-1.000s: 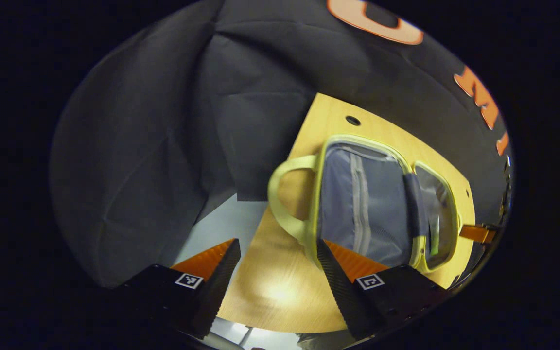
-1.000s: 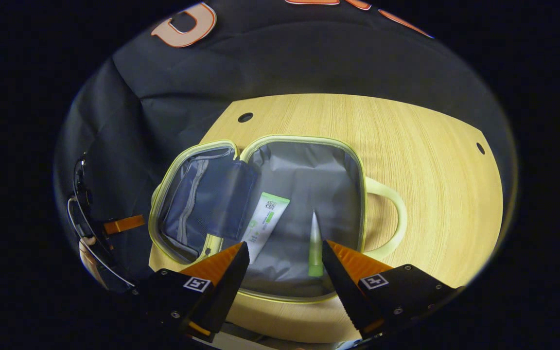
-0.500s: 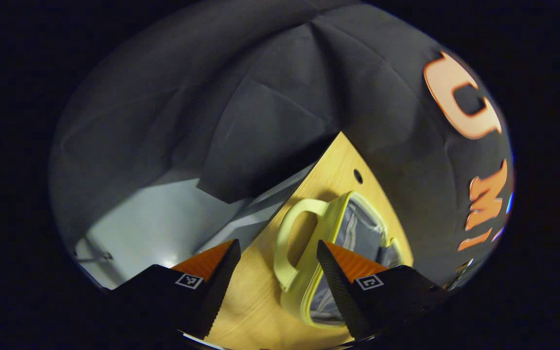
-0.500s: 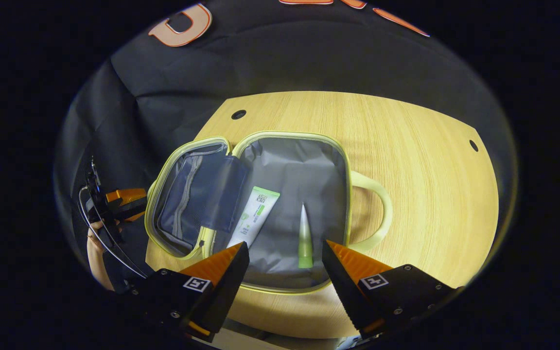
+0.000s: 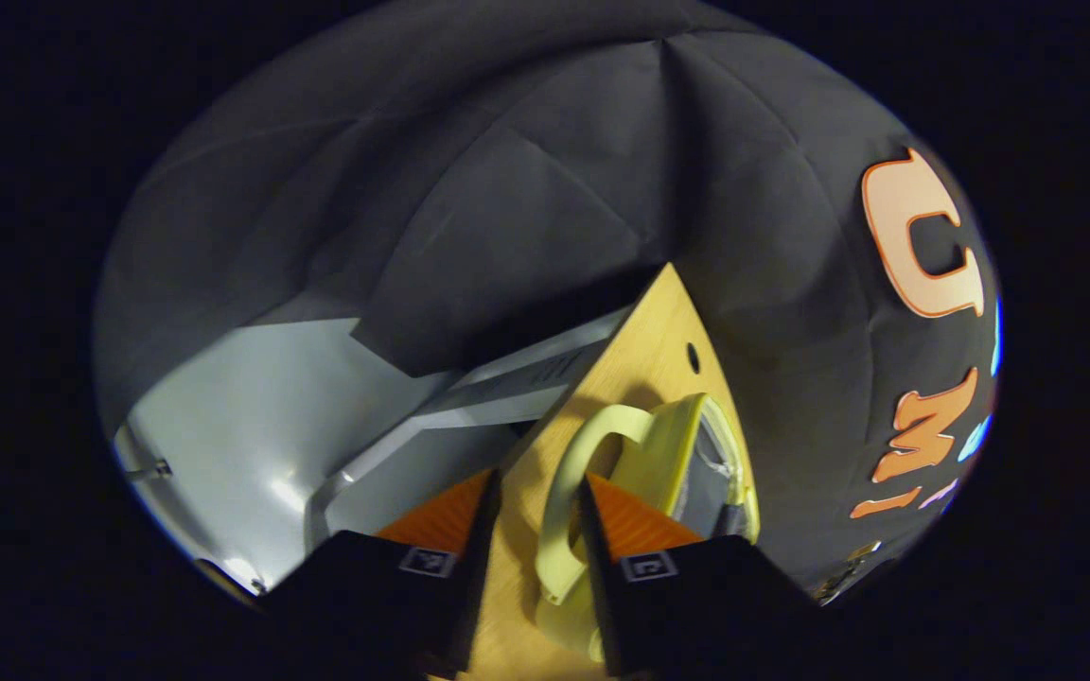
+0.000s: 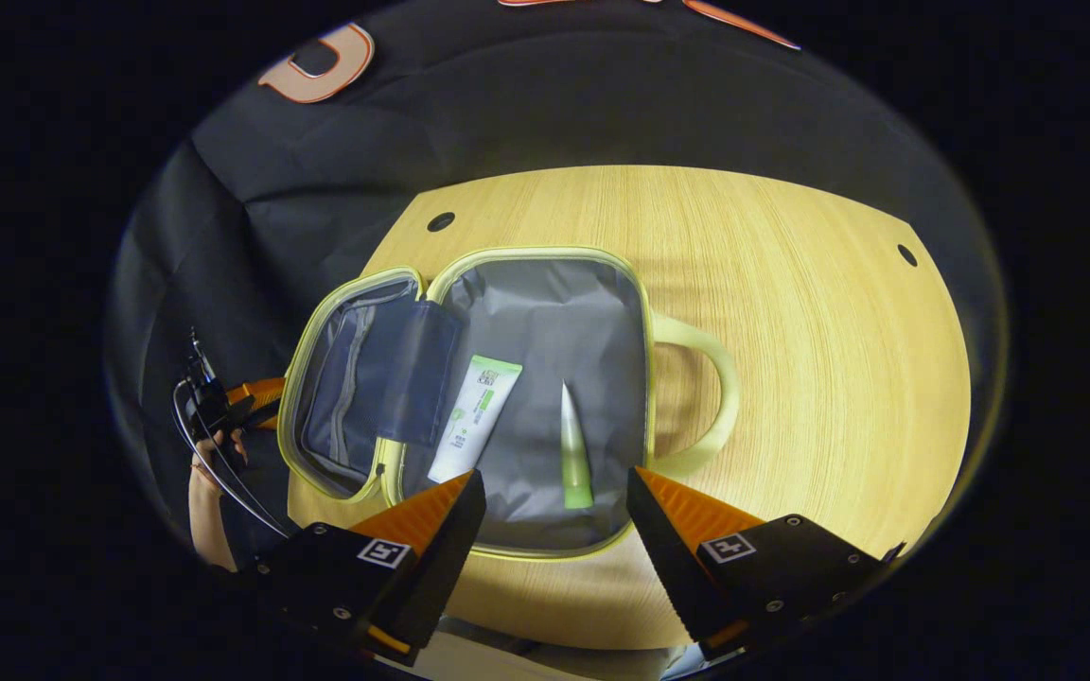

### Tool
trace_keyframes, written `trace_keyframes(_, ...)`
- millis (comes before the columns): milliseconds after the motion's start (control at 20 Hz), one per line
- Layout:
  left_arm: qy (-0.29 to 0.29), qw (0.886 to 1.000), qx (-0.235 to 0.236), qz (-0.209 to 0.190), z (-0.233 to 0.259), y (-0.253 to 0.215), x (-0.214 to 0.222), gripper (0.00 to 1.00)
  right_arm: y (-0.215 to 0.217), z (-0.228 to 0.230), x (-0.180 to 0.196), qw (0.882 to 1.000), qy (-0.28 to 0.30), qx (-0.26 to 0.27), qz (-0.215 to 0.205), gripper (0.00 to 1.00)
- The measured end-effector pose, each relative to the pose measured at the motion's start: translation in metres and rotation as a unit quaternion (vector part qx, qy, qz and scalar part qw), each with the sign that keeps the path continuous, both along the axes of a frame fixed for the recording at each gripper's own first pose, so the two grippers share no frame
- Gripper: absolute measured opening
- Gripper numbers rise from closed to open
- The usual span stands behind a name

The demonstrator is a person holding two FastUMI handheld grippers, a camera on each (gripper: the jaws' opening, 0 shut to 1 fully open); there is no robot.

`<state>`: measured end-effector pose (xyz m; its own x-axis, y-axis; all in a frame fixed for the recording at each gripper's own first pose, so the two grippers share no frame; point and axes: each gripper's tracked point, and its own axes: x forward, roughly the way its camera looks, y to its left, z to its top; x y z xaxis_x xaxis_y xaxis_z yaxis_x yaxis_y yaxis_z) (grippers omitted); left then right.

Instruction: First open the suitcase, pack the skin care products into it, and then close the suitcase.

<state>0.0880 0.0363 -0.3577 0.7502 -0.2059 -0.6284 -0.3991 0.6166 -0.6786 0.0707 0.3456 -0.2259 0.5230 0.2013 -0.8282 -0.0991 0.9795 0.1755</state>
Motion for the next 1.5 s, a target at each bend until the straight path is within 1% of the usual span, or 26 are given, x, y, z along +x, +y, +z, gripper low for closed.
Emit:
trace_keyframes(50,0.006,1.000,0.009,-0.013,-0.004,-0.002,-0.001,0.17,-0.002,-0.001,-0.001,1.000,0.000,-0.001,-0.001,0.96)
trace_keyframes(100,0.005,1.000,0.017,-0.020,-0.002,-0.003,-0.002,0.17,-0.001,-0.001,-0.001,1.000,0.000,0.000,-0.002,0.96)
trace_keyframes(150,-0.002,0.999,0.019,-0.030,0.001,-0.006,0.003,0.10,0.000,-0.001,-0.001,1.000,-0.001,0.003,-0.003,0.96)
trace_keyframes(200,-0.009,0.999,0.024,-0.041,0.006,-0.008,0.004,0.09,0.001,-0.001,-0.001,1.000,-0.001,0.007,-0.004,0.96)
trace_keyframes(300,-0.011,0.998,0.031,-0.047,0.014,-0.008,0.003,0.08,0.002,0.000,-0.001,1.000,-0.002,0.012,-0.005,0.96)
trace_keyframes(450,-0.012,0.995,0.076,-0.061,0.036,-0.015,0.000,0.08,0.000,0.003,-0.001,1.000,-0.009,0.012,-0.002,0.96)
trace_keyframes(650,-0.029,0.985,0.140,-0.092,0.087,-0.033,0.001,0.08,-0.010,0.019,0.005,0.999,-0.042,0.016,-0.009,0.96)
trace_keyframes(750,-0.041,0.980,0.164,-0.106,0.117,-0.046,0.003,0.08,-0.016,0.026,0.009,0.998,-0.063,0.019,-0.014,0.96)
trace_keyframes(850,-0.049,0.974,0.189,-0.118,0.143,-0.062,0.000,0.08,-0.031,0.038,0.012,0.996,-0.085,0.010,-0.022,0.96)
trace_keyframes(950,-0.065,0.962,0.226,-0.142,0.172,-0.082,0.001,0.08,-0.050,0.049,0.015,0.993,-0.113,-0.009,-0.026,0.96)
trace_keyframes(1050,-0.073,0.944,0.272,-0.172,0.196,-0.106,0.003,0.08,-0.063,0.062,0.014,0.990,-0.138,-0.014,-0.031,0.95)
trace_keyframes(1150,-0.080,0.928,0.307,-0.195,0.217,-0.132,0.005,0.08,-0.079,0.075,0.012,0.986,-0.161,-0.015,-0.040,0.96)
trace_keyframes(1350,-0.106,0.902,0.349,-0.229,0.256,-0.193,0.002,0.08,-0.118,0.096,0.005,0.979,-0.195,-0.024,-0.056,0.96)
trace_keyframes(1500,-0.121,0.880,0.375,-0.265,0.273,-0.246,0.003,0.08,-0.145,0.112,-0.004,0.974,-0.217,-0.023,-0.066,0.96)
